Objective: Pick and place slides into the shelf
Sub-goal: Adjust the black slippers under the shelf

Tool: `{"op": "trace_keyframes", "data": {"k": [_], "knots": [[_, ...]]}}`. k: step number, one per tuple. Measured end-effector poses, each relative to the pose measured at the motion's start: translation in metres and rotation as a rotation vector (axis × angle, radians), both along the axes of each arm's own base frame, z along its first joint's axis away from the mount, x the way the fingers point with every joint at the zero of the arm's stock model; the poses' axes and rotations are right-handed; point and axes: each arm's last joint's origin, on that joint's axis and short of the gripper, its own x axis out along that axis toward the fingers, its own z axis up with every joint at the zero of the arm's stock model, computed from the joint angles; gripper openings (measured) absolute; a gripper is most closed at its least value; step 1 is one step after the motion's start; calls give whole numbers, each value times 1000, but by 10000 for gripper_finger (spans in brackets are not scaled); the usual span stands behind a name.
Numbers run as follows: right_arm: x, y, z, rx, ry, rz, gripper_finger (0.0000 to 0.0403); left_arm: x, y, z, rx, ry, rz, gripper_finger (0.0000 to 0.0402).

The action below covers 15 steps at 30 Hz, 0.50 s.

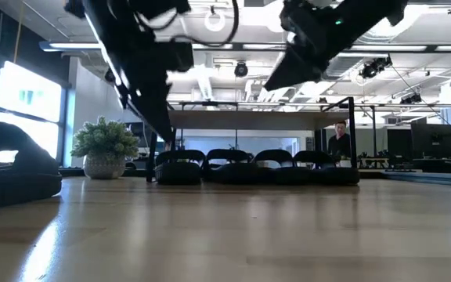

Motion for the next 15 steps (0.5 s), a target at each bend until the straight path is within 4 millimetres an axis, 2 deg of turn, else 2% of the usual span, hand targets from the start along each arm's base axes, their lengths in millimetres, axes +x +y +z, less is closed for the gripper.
{"op": "trace_keyframes", "data": {"k": [7, 15], "knots": [[-26, 20, 9, -52, 95, -19, 0, -11, 30, -19, -34, 17, 79, 1], [-36, 39, 4, -47, 134, -50, 0, -14, 47, -28, -71, -15, 76, 1]]}}
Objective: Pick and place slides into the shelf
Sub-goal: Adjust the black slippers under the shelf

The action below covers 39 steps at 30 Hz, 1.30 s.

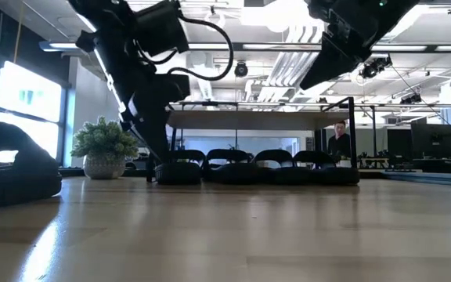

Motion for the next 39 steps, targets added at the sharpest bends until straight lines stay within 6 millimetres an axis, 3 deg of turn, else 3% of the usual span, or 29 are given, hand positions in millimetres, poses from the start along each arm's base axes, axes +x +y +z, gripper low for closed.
{"op": "trace_keyframes", "data": {"k": [13, 29, 39], "knots": [[-3, 7, -2, 24, 0, -28, 0, 8, 15, -29, -3, 50, 5, 0], [-3, 7, -2, 31, -5, -38, 0, 8, 19, -28, 149, 66, 79, 0], [-3, 6, -2, 25, -2, -32, 0, 8, 19, -28, 155, 62, 97, 0]]}}
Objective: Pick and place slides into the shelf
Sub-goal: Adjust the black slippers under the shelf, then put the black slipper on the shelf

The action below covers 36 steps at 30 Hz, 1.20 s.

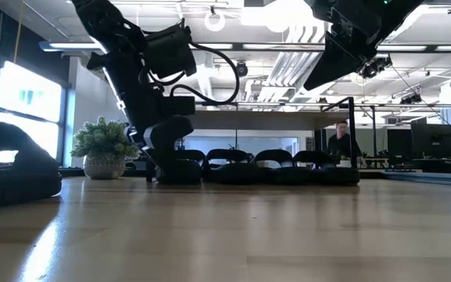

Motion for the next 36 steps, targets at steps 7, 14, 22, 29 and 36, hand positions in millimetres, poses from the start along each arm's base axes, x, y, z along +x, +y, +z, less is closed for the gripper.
{"op": "trace_keyframes", "data": {"k": [7, 14, 22, 29, 36], "knots": [[0, 1, 0, 14, 3, 13, 0, 4, -3, -5, -135, -34, -42, 3], [0, 1, 0, 26, 7, 21, 0, 12, -7, -2, -282, -144, -142, 2], [-1, 1, -2, 27, 27, 28, 0, 19, -13, 2, -456, -242, -261, 3], [-3, 0, -3, 20, 54, 29, 0, 31, -30, 21, -858, -341, -470, 1], [-7, 1, 4, 78, 33, 86, 0, 59, -66, 71, -966, -437, -685, 0]]}}
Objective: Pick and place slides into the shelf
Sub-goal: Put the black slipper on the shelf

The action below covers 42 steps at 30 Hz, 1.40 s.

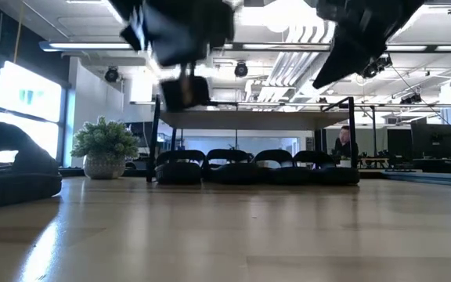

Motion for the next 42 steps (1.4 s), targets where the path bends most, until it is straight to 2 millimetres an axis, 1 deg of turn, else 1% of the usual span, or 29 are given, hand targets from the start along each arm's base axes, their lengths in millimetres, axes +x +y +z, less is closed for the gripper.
{"op": "trace_keyframes", "data": {"k": [3, 5, 7, 9, 12, 14, 16, 18, 21, 23, 25, 28, 31, 33, 36, 39, 42], "knots": [[-10, -2, 17, 21, -68, 55, 0, 9, -12, 31, 28, -115, -35, 0], [-21, -6, 33, 34, -136, 85, 0, 13, -17, 54, 63, -200, -38, 0], [-34, -12, 50, 79, -210, 140, 0, 15, -18, 77, 109, -288, -23, 0], [-50, -18, 66, 179, -287, 209, 0, 15, -16, 98, 160, -360, 1, 0], [-73, -25, 84, 385, -369, 292, 0, 12, -13, 124, 252, -434, 44, 0], [-88, -26, 90, 482, -384, 323, 0, 10, -11, 134, 316, -455, 72, 0], [-101, -24, 91, 551, -356, 335, 0, 8, -10, 140, 370, -452, 103, 0], [-113, -22, 87, 628, -284, 340, 0, 7, -9, 144, 400, -457, 119, 0], [-122, -17, 80, 709, -161, 327, 0, 6, -9, 146, 403, -459, 123, 0], [-119, -11, 75, 753, -136, 366, 0, 6, -9, 146, 405, -458, 124, 0], [-109, -3, 68, 822, -176, 467, 0, 6, -9, 145, 411, -455, 132, 0], [-89, 5, 51, 897, -335, 620, 0, 6, -9, 145, 422, -452, 146, 0], [-74, 2, 34, 894, -499, 677, 0, 7, -8, 145, 430, -449, 161, 0], [-67, -7, 25, 852, -554, 656, 0, 7, -8, 145, 433, -447, 170, 0], [-59, -27, 21, 723, -624, 593, 0, 7, -7, 145, 444, -445, 185, 0], [-55, -50, 30, 565, -690, 536, 0, 7, -7, 145, 455, -439, 209, 0], [-56, -71, 48, 386, -773, 492, 0, 7, -6, 145, 451, -426, 236, 0]]}}
